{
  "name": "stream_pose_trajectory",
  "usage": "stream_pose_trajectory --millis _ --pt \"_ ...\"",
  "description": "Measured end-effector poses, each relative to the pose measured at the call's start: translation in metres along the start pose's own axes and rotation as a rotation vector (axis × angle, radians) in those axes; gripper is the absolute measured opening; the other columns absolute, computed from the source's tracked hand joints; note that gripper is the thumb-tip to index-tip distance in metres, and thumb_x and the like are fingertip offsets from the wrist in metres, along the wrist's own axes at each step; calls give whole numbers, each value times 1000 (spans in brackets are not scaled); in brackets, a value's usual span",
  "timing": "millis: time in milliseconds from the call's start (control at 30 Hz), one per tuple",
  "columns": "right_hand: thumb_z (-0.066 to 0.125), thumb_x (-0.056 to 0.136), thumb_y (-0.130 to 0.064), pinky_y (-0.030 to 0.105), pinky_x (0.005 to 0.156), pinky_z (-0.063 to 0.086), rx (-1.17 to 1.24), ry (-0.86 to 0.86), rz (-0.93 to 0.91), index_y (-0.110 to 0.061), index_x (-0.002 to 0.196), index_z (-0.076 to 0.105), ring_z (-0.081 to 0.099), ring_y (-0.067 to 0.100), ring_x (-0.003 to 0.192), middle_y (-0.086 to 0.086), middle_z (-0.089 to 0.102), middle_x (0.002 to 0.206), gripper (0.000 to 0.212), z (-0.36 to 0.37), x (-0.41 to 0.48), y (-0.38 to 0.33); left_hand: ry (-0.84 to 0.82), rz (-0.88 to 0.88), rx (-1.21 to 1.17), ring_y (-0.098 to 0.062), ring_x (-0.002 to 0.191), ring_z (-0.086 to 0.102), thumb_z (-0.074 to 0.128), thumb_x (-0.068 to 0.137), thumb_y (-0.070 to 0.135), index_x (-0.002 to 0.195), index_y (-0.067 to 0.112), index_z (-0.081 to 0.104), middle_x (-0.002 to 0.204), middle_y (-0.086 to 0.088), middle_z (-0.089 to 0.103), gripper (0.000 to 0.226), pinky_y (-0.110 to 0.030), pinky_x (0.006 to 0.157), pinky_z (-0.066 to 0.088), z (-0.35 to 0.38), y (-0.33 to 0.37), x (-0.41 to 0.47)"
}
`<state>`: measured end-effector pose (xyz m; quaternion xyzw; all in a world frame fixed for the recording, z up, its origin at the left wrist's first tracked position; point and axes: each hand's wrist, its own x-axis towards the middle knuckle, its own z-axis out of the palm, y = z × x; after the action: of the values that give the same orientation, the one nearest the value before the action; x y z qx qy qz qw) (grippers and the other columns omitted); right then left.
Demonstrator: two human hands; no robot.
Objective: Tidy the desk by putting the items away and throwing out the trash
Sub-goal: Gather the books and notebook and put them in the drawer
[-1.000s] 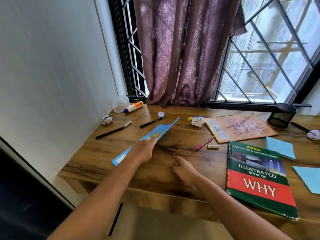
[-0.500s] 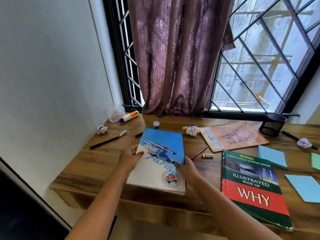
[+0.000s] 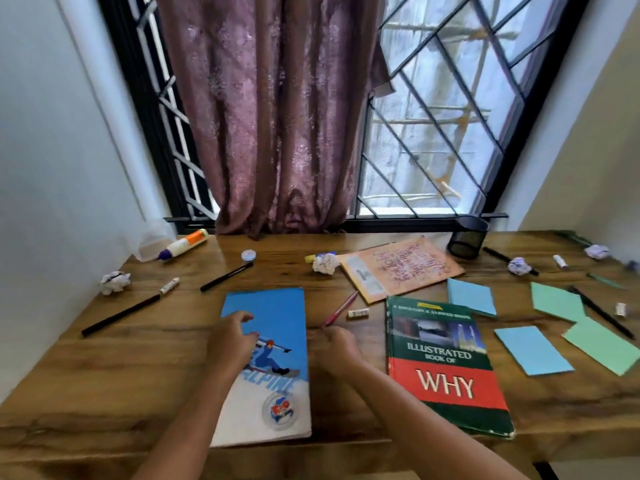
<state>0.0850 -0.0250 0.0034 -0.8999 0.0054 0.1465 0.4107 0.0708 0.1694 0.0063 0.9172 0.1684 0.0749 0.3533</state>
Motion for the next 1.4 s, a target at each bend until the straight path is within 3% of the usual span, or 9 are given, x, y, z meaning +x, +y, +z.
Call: stream_pose_trajectory --millis 100,200,467,633,833,1067,1200,1300,1400 --pt "59 89 -17 29 85 49 106 97 88 -11 111 65 60 23 102 7 66 104 23 -49 20 11 -97 95 -84 -24 101 62 69 83 13 108 9 65 110 -6 68 26 -28 80 46 23 62 18" --pt "63 87 -20 31 91 46 107 214 155 -8 118 64 60 25 108 10 66 116 33 -105 55 33 -202 170 -89 -22 101 63 70 81 20 105 14 66 104 -5 70 25 -27 80 46 59 120 34" --pt "58 82 -18 28 70 40 -99 349 267 -8 81 62 57 25 89 16 60 94 11 -229 155 108 -368 389 303 -24 125 48 62 85 37 132 20 52 135 -8 54 51 -29 101 38 175 206 73" --pt "48 83 -21 31 91 46 -298 333 339 -7 119 59 55 32 117 16 59 127 40 -263 201 142 -380 445 518 -28 134 35 53 88 47 140 26 38 142 -5 45 58 -39 111 29 226 232 91" --pt "44 87 -23 33 99 41 -372 364 357 -7 127 54 48 32 123 16 51 132 44 -265 227 157 -442 350 561 -36 140 25 52 79 67 146 32 22 154 -1 27 81 -53 113 23 265 235 101" --pt "59 82 -32 33 93 45 -198 266 481 -7 120 60 54 33 118 14 59 128 45 -286 242 161 -374 429 599 -32 120 51 44 87 59 146 28 24 144 -8 42 69 -48 104 40 274 240 101" --pt "62 87 -26 32 86 47 20 250 398 0 114 62 59 32 111 16 63 120 39 -299 243 144 -399 540 691 -38 113 55 38 95 39 150 29 2 151 -13 30 67 -47 96 47 271 246 92" --pt "60 87 -17 33 62 55 280 275 255 -5 89 62 66 31 83 17 68 100 12 -308 232 109 -236 617 605 -32 98 63 39 93 12 151 28 0 143 -6 42 72 -42 78 55 258 255 87" --pt "52 93 -44 20 45 42 681 249 147 -14 81 56 54 14 55 3 58 66 33 -321 193 65 48 659 560 -28 79 69 44 92 7 149 26 22 114 -9 66 64 -38 63 54 227 262 90"
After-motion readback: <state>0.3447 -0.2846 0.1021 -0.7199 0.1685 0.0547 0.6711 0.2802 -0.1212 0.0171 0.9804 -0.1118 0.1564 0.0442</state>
